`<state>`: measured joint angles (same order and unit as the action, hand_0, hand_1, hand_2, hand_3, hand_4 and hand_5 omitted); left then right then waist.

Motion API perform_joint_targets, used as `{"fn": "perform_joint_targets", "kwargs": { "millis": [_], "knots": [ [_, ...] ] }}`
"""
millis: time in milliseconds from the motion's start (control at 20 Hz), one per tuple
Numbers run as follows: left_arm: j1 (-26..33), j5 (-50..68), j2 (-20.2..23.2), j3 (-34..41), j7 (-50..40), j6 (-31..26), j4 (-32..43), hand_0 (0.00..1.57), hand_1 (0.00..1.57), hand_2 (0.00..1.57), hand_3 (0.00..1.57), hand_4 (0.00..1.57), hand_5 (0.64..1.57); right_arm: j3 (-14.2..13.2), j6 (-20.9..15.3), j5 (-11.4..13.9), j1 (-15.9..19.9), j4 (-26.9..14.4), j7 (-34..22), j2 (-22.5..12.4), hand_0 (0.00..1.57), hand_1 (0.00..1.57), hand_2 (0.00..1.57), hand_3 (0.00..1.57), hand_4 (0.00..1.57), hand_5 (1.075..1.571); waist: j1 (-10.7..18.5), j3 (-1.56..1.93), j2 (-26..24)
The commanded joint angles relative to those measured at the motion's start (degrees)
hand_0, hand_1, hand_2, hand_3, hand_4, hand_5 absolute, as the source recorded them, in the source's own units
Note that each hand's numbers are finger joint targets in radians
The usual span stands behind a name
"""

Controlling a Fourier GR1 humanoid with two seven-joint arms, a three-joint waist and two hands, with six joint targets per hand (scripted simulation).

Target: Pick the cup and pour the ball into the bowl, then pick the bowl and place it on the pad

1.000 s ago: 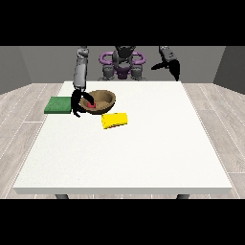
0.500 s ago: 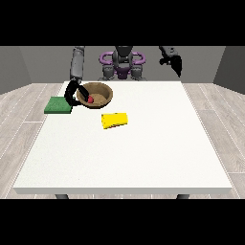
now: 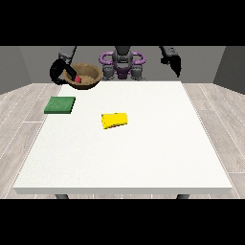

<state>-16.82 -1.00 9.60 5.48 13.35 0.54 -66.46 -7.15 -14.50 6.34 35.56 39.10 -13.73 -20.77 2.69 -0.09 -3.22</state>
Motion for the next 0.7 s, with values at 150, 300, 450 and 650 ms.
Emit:
{"fn": "perform_joint_targets", "kwargs": {
  "millis": [150, 300, 450, 650],
  "knots": [
    [-1.69, 1.95, 3.51, 4.63, 3.85, -1.71, 3.47, 0.00, 0.00, 0.00, 0.00, 1.05, 1.435, -0.84, 2.43, -0.92, -3.64, 6.11, 1.04, -0.60, 1.57, 1.57, 1.57, 0.75, 0.79, 1.570, -3.56, 0.08, 3.49],
    [-2.65, 2.61, 2.92, 3.57, 0.75, -2.14, -1.26, 0.00, 0.00, 0.00, 0.00, 1.22, 1.481, -4.42, 5.84, -1.65, -2.48, 2.86, 2.50, -7.94, 1.57, 1.57, 1.57, 0.47, 0.83, 1.570, 0.45, 0.11, 5.10],
    [-3.06, 9.37, 12.25, 11.39, 4.40, -10.44, -0.11, 0.00, 0.00, 0.00, 0.00, 1.31, 1.525, -7.68, 6.32, -3.57, -5.70, 1.88, 9.86, -10.74, 1.57, 1.57, 1.57, 0.00, 0.91, 1.571, 1.58, 0.12, 9.43],
    [-3.29, 14.72, 21.37, 19.00, 4.84, -16.34, 2.60, 0.00, 0.00, 0.00, 0.00, 1.30, 1.571, -10.64, 8.54, -6.21, -7.34, 0.75, 12.35, -12.41, 1.57, 1.57, 1.57, 0.00, 0.86, 1.570, 3.00, 0.11, 11.03]
  ]
}}
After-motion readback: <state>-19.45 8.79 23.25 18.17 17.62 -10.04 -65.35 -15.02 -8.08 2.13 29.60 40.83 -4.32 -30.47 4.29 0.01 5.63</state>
